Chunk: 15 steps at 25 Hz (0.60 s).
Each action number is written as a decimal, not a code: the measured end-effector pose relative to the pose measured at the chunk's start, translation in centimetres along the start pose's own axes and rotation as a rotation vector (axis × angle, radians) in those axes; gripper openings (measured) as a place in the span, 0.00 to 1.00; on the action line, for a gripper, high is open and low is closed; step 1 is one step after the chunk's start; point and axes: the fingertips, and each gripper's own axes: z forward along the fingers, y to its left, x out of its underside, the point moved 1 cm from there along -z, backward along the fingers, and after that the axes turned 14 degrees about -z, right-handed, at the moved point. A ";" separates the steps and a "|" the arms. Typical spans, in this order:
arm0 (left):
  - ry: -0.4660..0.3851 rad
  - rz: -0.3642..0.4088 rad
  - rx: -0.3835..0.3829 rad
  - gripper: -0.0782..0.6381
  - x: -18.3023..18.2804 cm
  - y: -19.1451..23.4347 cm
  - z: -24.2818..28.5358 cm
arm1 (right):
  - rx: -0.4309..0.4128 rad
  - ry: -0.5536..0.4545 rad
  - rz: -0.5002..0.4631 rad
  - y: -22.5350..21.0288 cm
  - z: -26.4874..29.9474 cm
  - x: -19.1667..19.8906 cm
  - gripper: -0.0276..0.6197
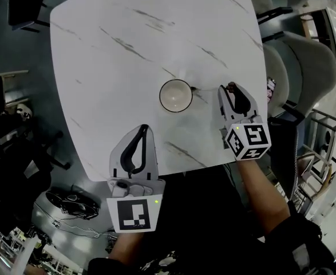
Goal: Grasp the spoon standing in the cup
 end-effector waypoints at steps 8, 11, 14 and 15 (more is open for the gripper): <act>0.011 0.017 -0.004 0.12 0.1 -0.1 0.5 | 0.039 0.086 -0.080 -0.7 1.0 1.1 0.35; 0.011 0.012 -0.008 0.12 0.1 0.0 0.5 | 0.062 0.121 -0.145 -0.6 1.2 1.5 0.36; 0.004 0.011 -0.003 0.12 0.0 -0.1 0.5 | 0.079 0.149 -0.178 -0.8 1.2 2.1 0.36; 0.001 0.011 -0.004 0.12 -0.1 0.0 0.4 | 0.084 0.149 -0.183 -0.9 1.2 2.1 0.36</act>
